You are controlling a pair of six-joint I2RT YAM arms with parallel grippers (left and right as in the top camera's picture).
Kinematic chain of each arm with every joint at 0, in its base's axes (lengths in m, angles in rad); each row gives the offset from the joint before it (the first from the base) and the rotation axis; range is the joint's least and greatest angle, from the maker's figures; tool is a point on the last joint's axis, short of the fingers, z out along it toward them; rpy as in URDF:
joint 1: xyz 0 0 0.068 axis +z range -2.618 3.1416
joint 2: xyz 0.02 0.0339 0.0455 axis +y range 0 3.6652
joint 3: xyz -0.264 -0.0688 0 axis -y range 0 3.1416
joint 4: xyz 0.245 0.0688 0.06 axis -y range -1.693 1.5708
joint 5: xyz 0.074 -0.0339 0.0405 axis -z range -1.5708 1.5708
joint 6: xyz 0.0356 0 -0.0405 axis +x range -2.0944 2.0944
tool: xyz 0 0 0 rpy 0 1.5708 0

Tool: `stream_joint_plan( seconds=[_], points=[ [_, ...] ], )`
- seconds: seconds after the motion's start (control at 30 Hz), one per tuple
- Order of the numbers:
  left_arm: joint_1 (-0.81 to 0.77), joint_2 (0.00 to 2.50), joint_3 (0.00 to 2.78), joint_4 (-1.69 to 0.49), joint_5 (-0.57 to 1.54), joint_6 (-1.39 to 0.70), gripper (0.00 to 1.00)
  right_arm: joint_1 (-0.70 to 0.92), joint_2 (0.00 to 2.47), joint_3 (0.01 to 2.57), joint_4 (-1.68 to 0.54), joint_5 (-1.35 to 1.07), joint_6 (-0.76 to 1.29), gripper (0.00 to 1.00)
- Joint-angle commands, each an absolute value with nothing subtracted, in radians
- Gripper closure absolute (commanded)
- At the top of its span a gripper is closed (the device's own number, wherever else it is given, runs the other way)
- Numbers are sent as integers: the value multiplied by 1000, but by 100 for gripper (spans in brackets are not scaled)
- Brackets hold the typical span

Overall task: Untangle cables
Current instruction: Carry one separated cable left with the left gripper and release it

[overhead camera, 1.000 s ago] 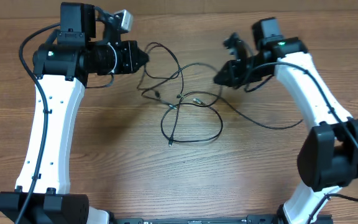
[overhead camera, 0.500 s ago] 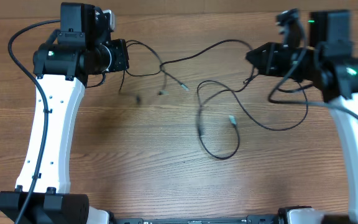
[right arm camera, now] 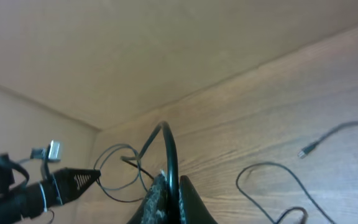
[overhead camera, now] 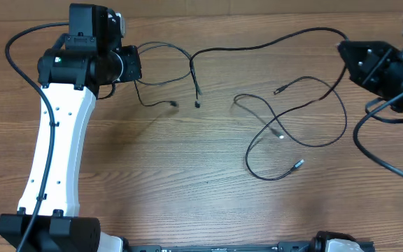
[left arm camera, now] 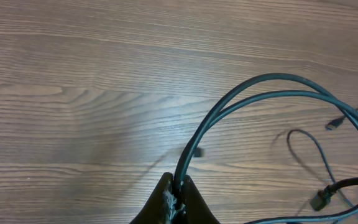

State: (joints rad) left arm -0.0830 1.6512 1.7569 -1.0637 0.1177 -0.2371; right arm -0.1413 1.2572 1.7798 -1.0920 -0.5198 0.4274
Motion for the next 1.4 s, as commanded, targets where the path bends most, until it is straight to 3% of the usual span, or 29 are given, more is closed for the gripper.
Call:
stream_joint_plan(
  seconds=[0.0, 0.27, 0.63, 1.13, 1.17, 1.2, 1.3, 1.37],
  points=[
    [-77, 1665, 1776, -1058, 69, -247, 96, -192, 1269, 1797, -1118, -485, 499, 96],
    [-76, 1665, 1776, -1057, -33, -231, 96, -307, 1306, 1797, -1206, -311, 518, 96],
    [-76, 1663, 1778, -1021, -32, -224, 96, -303, 1513, 1797, -1306, -304, 436, 96],
    [-73, 1647, 1835, -976, 187, -181, 96, -186, 1623, 1796, -1318, -362, 305, 96],
    [-70, 1647, 1856, -991, 190, -179, 96, -173, 1624, 1796, -1317, -357, 305, 91],
    [-64, 1647, 1874, -1007, 193, -178, 96, -162, 1624, 1796, -1317, -356, 305, 78],
    [-21, 1647, 1946, -1082, 203, -143, 96, -134, 1626, 1796, -1315, -356, 305, 34],
    [13, 1647, 1965, -1113, 204, -141, 96, -130, 1626, 1796, -1314, -356, 305, 24]
  ],
)
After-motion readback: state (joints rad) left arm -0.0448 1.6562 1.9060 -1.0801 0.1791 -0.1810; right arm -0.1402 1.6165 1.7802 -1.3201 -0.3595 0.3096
